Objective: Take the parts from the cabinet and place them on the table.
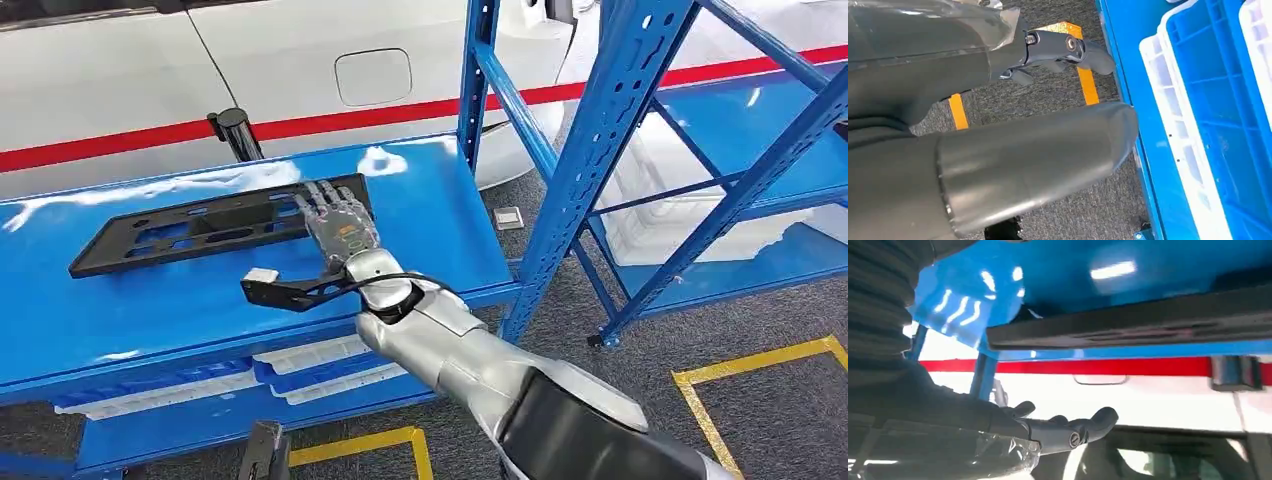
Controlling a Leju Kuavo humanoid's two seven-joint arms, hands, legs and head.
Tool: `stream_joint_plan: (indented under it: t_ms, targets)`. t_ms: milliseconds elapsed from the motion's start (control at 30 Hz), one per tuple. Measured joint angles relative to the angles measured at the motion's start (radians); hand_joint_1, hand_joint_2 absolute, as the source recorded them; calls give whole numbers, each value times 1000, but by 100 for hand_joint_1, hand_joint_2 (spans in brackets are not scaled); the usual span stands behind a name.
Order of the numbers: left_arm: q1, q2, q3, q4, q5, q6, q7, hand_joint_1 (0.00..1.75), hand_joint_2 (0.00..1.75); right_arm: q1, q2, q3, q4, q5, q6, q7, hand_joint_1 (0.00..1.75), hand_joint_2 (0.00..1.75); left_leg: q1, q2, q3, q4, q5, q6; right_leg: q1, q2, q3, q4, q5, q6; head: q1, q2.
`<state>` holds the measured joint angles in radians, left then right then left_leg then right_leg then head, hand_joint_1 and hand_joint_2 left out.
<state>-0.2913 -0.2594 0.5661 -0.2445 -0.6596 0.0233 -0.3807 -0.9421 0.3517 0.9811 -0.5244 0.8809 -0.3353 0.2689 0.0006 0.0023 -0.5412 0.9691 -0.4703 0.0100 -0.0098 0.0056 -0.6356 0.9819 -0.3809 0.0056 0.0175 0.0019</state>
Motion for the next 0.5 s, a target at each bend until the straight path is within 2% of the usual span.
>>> stream_joint_plan:
  t_ms: [267, 500]
  targets:
    - [0, -2, 0, 0, -24, -7, 2, 0, 0, 10, -10, -100, 98, 86, 0, -8, 0, 175, 0, 0, 0, 0, 0, 0, 0, 0, 0, 0, 0, 0, 0, 0]
    - [-1, -5, -1, 0, -31, -8, 2, 0, 0, 10, -10, -134, 116, 96, 0, -8, 0, 175, 0, 0, 1, 0, 0, 0, 0, 0, 1, 0, 0, 0, 0, 0]
